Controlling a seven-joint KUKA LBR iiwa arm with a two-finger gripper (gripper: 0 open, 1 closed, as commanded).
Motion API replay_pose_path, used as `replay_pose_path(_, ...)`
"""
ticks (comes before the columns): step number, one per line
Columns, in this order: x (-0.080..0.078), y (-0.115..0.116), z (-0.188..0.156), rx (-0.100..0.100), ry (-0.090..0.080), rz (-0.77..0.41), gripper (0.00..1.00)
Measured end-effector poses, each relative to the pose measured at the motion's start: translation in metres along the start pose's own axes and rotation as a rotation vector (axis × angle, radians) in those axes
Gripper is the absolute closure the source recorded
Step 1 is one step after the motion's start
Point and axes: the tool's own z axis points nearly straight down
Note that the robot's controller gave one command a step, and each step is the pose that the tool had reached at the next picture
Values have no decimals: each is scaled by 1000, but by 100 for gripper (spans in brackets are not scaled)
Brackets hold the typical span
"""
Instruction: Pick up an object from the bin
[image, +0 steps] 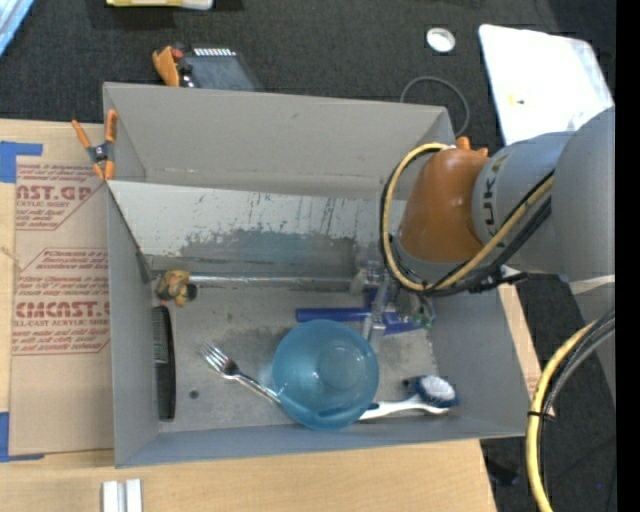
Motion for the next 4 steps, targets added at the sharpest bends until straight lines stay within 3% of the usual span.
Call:
replay_pose_path(1, 3, 29, 2, 5, -27, 3, 0)
replay_pose_path(2, 4, -23, 2, 5, -18, 57, 100)
replay_pose_path(4, 5, -23, -7, 5, -16, 57, 100)
